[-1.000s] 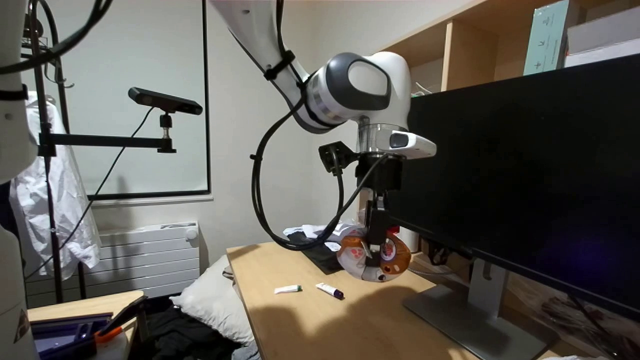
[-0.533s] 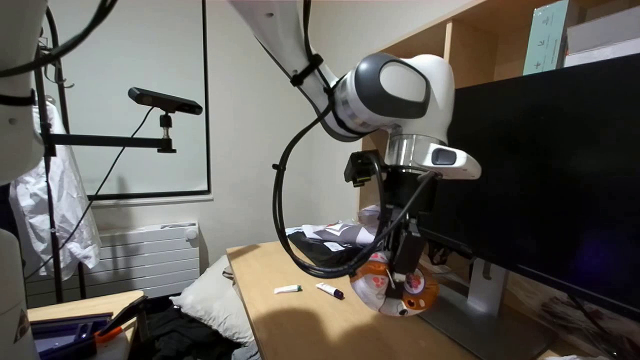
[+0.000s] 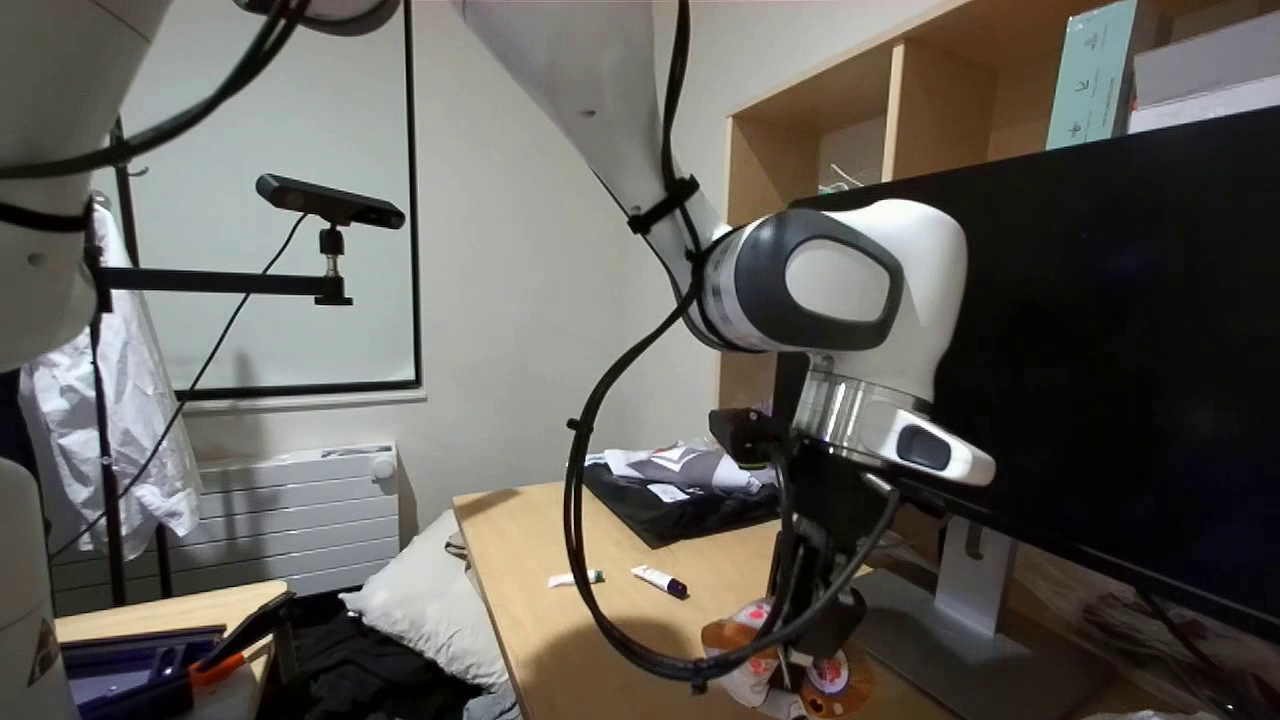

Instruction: Move the plush toy and one white tube to the right side of the desk

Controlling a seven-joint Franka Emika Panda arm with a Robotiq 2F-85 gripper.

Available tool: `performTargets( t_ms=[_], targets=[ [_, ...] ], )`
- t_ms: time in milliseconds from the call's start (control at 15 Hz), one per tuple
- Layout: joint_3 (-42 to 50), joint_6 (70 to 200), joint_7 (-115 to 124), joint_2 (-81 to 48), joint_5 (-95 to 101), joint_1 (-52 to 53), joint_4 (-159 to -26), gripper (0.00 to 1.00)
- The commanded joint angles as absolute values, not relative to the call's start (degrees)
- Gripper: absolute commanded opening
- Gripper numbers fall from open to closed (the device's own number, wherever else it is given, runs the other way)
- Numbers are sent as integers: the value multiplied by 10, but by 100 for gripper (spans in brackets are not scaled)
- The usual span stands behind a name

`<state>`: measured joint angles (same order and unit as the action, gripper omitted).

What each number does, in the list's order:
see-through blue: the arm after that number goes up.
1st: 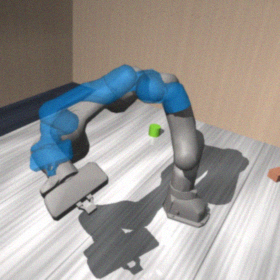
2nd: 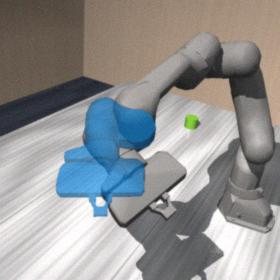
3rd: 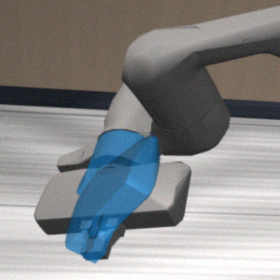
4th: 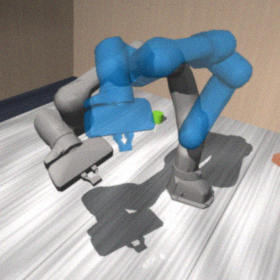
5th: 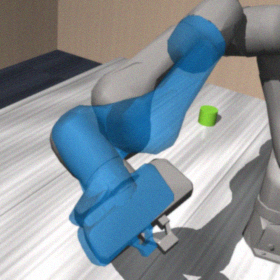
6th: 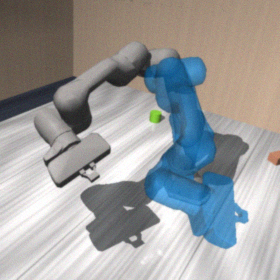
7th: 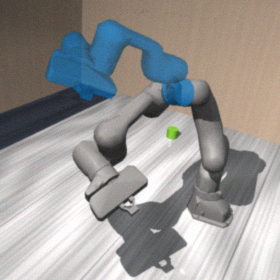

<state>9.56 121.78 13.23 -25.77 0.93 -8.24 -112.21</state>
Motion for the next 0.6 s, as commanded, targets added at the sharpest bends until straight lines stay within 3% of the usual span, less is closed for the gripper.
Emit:
performTargets(
  t_ms=[0, 333, 400, 533],
  targets=[
    [82, 1212, 62, -295, -35, -111, -1084, 9],
    [84, 1218, 12, -322, -38, -131, -1047, 8],
    [84, 1220, 6, -325, -38, -134, -1043, 37],
    [82, 1219, 0, -328, -40, -138, -1036, 44]
  ],
)
